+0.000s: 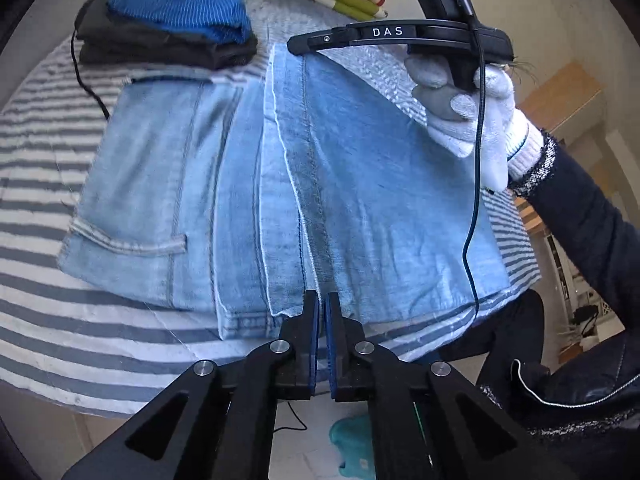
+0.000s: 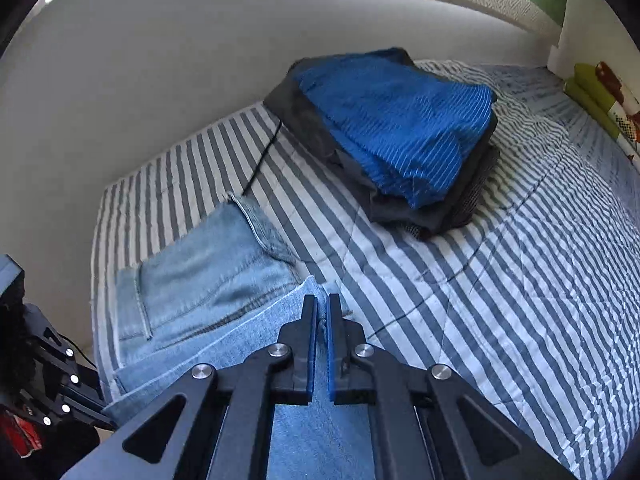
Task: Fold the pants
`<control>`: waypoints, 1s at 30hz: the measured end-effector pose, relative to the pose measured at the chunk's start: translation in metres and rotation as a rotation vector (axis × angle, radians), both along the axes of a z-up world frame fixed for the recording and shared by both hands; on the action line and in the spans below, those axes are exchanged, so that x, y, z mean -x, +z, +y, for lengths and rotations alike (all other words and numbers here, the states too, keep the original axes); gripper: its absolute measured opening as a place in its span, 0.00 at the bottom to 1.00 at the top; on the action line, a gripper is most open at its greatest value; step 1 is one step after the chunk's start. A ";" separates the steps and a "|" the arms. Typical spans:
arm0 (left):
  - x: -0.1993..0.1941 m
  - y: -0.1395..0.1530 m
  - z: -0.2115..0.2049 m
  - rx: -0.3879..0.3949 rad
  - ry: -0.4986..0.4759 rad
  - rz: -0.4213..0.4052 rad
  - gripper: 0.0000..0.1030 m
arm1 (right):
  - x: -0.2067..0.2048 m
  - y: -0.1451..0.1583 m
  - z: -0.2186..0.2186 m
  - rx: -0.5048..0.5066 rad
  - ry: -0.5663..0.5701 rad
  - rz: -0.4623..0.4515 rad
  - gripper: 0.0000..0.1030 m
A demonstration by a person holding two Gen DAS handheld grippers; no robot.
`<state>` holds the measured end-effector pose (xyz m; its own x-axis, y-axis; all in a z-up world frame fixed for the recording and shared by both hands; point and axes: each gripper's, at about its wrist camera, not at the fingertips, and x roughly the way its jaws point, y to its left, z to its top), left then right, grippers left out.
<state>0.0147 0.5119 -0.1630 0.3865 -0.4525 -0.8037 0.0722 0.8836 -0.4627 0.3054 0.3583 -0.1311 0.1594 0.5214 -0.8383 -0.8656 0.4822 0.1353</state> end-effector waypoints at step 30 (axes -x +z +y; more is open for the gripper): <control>-0.056 -0.035 -0.018 -0.270 0.122 0.110 0.19 | 0.081 -0.033 -0.411 0.054 -0.793 0.189 0.39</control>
